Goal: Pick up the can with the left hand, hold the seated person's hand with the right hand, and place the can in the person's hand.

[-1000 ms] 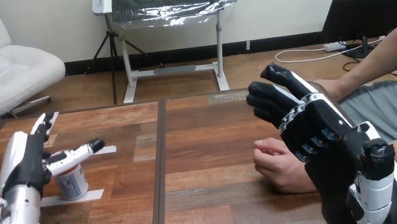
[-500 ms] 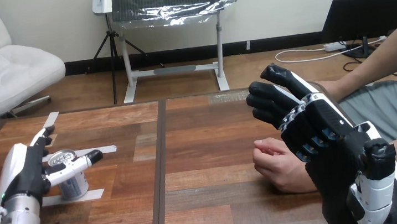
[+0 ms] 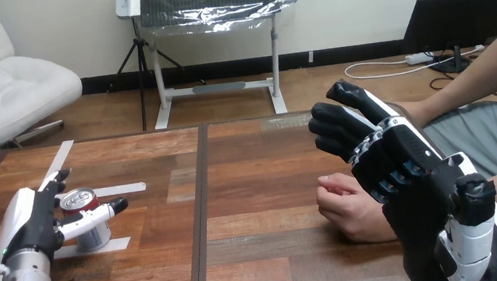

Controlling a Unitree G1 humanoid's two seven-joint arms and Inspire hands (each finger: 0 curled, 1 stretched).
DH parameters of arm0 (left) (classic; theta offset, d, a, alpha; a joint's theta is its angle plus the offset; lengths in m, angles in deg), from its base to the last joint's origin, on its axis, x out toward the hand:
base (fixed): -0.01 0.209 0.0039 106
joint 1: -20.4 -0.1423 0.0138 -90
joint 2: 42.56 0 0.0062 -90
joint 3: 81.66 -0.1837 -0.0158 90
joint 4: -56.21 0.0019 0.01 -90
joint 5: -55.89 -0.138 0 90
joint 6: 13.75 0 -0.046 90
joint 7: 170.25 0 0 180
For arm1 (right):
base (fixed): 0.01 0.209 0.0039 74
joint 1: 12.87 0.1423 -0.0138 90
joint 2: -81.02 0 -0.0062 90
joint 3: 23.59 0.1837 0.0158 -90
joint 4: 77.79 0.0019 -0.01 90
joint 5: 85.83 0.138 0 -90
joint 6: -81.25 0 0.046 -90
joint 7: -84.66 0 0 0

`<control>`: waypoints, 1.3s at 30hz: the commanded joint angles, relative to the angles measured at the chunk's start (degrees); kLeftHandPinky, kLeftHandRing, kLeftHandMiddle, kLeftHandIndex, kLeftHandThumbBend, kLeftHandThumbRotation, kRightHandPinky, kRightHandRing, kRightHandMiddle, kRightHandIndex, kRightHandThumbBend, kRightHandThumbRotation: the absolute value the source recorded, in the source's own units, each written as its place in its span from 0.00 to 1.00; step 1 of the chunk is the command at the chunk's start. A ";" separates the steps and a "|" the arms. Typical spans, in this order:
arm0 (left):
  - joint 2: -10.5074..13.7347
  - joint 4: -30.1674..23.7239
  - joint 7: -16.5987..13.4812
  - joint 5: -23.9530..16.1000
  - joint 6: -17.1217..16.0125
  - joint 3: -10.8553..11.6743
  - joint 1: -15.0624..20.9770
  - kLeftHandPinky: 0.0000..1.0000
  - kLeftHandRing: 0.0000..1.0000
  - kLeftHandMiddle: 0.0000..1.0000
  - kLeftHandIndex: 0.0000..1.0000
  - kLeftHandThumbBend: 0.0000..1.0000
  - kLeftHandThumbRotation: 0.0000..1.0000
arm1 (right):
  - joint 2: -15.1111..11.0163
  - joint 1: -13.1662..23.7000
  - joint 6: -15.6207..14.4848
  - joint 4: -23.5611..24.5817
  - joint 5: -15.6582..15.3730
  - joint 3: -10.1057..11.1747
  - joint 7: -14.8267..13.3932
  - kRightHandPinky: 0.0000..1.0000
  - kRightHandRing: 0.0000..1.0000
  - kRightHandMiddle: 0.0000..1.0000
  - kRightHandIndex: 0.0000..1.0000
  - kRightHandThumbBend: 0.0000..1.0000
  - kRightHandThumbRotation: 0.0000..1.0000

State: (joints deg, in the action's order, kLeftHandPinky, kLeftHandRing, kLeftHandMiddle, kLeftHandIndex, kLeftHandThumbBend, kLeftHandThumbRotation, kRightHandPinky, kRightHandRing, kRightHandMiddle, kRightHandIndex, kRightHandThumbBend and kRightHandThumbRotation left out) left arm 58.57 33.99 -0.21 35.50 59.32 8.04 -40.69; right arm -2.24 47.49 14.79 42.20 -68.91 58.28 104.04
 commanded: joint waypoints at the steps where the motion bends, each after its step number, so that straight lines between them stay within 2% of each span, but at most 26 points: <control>1: 1.57 -0.07 -0.36 0.18 0.32 -0.76 4.82 0.75 0.88 0.91 0.91 0.89 0.48 | 0.00 2.56 0.98 1.28 0.70 0.62 0.43 0.89 0.87 0.87 0.89 0.85 1.00; 24: 0.92 -0.48 -0.86 0.51 1.63 -1.29 4.69 0.76 0.88 0.89 0.88 0.89 0.40 | -0.06 2.87 1.01 1.24 1.22 1.10 1.20 0.88 0.87 0.86 0.88 0.86 1.00; 39: 0.03 -0.79 -1.79 0.95 1.80 -1.11 5.13 0.68 0.77 0.81 0.81 0.86 0.19 | -0.14 2.95 1.06 1.50 1.22 1.23 1.21 0.87 0.85 0.85 0.87 0.85 1.00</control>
State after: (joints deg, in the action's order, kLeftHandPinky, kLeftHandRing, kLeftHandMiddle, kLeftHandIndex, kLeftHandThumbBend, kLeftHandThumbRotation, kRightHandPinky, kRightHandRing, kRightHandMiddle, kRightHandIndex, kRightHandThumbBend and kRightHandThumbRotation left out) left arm 58.51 34.13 -0.87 35.70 61.37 7.11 -40.40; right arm -2.36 47.50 14.79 42.20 -68.18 58.51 105.08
